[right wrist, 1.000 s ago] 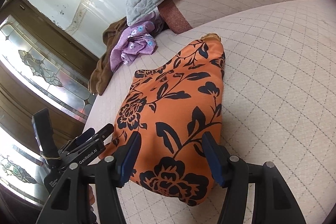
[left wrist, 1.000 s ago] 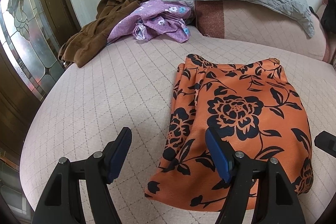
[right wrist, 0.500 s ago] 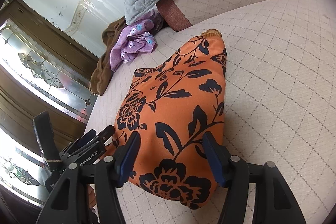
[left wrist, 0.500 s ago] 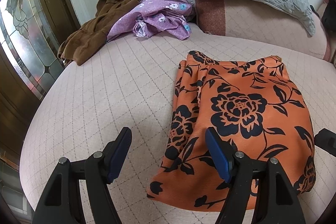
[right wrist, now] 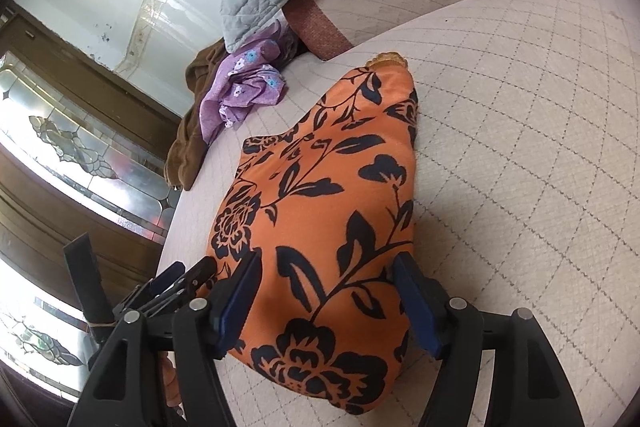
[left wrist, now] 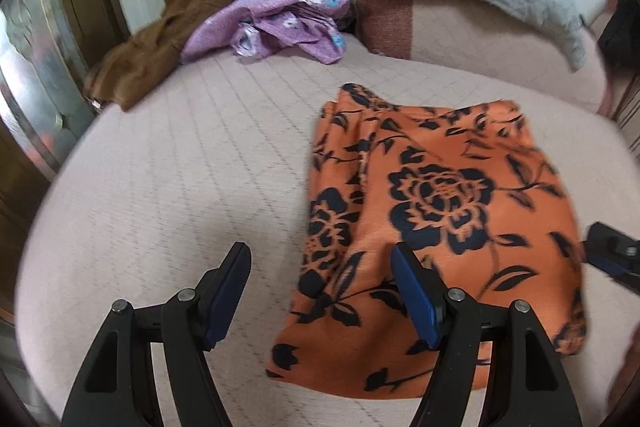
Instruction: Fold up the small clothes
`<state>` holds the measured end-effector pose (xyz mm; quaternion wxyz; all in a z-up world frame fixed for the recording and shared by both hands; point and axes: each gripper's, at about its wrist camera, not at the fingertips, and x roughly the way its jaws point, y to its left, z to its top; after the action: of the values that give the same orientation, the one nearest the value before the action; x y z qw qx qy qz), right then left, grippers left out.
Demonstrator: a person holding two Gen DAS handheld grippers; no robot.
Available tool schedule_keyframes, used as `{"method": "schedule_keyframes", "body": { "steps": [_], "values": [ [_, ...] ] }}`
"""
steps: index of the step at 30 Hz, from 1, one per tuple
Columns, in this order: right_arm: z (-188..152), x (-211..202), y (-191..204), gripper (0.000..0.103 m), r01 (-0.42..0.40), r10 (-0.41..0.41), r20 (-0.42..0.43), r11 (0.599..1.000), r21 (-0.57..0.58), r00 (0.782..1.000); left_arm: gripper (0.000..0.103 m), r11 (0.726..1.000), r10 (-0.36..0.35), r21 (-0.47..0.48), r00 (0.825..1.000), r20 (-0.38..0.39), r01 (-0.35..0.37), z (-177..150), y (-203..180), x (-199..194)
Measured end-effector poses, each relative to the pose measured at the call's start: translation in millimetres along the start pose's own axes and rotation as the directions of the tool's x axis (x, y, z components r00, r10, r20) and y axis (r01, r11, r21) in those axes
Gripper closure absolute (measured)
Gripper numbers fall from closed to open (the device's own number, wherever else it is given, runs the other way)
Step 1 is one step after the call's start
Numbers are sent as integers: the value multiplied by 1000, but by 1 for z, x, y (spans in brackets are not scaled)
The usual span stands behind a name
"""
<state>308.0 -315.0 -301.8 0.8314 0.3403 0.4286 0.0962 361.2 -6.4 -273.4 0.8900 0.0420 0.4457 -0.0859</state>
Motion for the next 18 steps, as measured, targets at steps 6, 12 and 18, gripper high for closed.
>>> {"method": "schedule_keyframes", "body": {
  "steps": [6, 12, 18],
  "values": [
    [8, 4, -19, 31, -10, 10, -3, 998, 69, 1000, 28, 977, -196, -89, 981, 8, 196, 7, 23, -3],
    [1, 31, -32, 30, -66, 79, -81, 986, 151, 994, 25, 944, -303, -170, 945, -120, 281, 5, 29, 36],
    [-5, 44, -44, 28, -138, 160, -82, 965, 225, 984, 25, 872, -448, -296, 878, -167, 389, 1, 30, 62]
  ]
}}
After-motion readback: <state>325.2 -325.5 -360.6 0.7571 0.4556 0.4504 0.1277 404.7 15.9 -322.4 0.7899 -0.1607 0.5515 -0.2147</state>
